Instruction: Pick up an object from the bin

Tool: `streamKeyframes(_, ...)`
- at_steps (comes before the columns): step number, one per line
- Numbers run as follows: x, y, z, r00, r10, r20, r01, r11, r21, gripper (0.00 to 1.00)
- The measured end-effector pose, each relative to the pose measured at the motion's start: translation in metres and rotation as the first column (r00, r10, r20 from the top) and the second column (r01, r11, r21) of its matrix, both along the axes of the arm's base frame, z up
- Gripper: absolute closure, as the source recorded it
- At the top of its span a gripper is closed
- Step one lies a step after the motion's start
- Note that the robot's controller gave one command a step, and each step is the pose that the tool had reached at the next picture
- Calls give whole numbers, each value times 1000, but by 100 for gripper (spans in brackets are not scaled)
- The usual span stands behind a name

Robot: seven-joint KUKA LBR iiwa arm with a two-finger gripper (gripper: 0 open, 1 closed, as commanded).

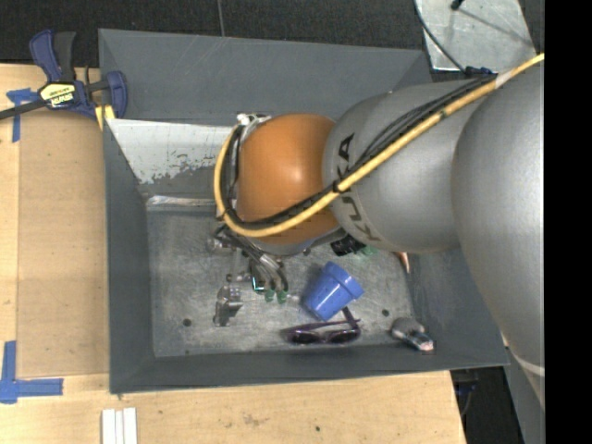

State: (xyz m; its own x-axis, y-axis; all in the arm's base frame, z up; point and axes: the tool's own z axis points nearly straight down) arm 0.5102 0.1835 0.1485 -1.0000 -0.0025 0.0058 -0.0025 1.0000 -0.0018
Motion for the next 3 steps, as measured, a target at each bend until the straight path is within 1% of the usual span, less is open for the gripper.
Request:
streamKeyframes(1, 2, 0, 4, 1000, -3, 8, 3, 1000, 3, 0)
streamKeyframes(2, 10, -63, -37, 998, 70, 10, -70, 998, 3, 0)
streamKeyframes(3, 19, -134, 0, 978, 208, 0, -208, 978, 3, 0)
